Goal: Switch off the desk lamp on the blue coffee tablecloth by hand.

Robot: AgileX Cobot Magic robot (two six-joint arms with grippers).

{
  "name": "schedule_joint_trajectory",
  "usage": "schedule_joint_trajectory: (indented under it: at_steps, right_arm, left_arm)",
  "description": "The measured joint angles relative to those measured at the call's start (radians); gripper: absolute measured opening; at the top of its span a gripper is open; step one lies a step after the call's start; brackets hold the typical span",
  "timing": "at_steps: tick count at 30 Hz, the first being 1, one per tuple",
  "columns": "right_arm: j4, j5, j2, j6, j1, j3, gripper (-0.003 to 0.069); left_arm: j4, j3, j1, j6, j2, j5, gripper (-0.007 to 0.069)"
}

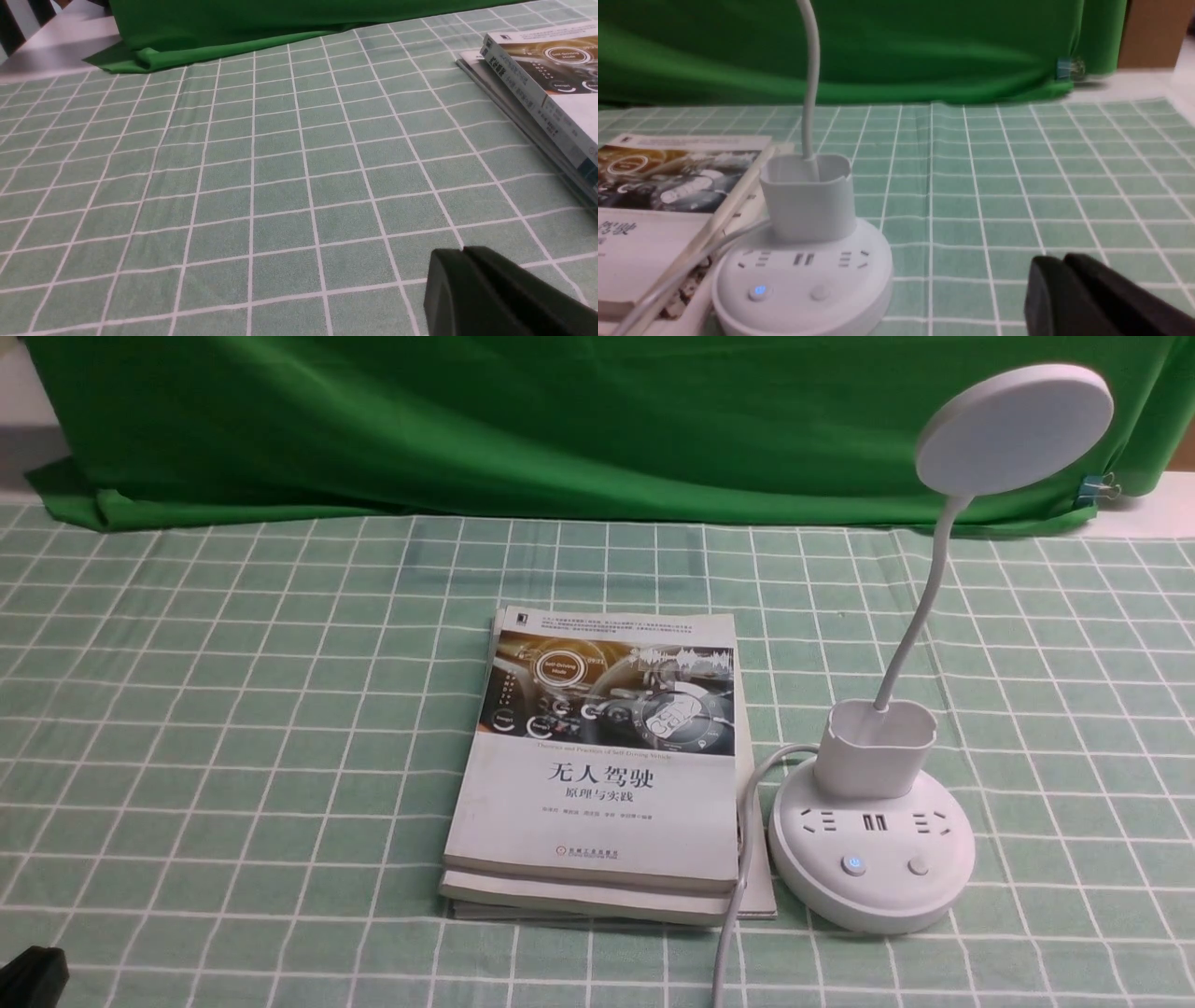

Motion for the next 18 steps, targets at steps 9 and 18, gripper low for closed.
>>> schedule_joint_trajectory:
  at_steps: [9, 18]
  right_arm:
    - [-0.004, 0.001, -0.001, -0.027, -0.001, 0.000, 0.0032]
    - [-0.004, 0.001, -0.001, -0.028, -0.001, 0.000, 0.0039]
  left_arm:
    - [0.000, 0.000, 0.000, 0.000, 0.000, 0.000, 0.0000]
    - [0.000, 0.000, 0.000, 0.000, 0.000, 0.000, 0.0000]
